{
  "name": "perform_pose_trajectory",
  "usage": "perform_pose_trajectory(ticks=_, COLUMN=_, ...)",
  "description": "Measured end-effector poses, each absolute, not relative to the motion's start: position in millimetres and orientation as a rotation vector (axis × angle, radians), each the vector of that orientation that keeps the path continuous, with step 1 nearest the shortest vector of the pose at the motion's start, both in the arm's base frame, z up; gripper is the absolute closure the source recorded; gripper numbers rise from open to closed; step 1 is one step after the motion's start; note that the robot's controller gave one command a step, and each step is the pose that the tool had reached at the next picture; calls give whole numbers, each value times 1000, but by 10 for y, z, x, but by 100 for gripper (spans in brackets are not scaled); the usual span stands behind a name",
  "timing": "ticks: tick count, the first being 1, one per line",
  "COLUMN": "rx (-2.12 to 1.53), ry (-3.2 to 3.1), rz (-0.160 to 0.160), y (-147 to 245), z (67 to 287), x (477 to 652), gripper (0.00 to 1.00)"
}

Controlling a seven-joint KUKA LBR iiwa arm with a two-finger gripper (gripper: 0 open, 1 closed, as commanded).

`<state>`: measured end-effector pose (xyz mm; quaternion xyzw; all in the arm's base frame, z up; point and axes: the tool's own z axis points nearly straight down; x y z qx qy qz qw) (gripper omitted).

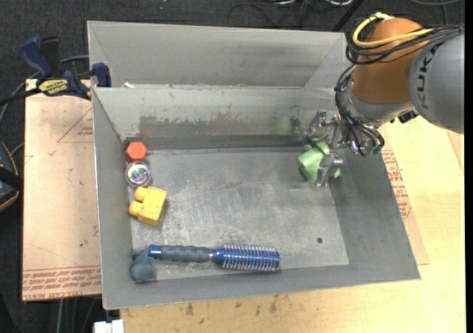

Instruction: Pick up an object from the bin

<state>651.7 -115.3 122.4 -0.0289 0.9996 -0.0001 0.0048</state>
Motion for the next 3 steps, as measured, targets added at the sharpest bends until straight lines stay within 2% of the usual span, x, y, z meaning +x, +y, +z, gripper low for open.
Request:
perform_pose_trajectory(ticks=1, rx=-286, ry=3120, rz=4, y=-1334, z=725, x=6391, gripper=0)
perform_pose_trajectory(ticks=2, rx=-287, ry=3116, rz=1, y=-1334, z=746, x=6403, gripper=100)
perform_pose_trajectory(ticks=3, rx=-367, ry=3107, rz=-5, y=-1379, z=2325, x=6452, gripper=100)
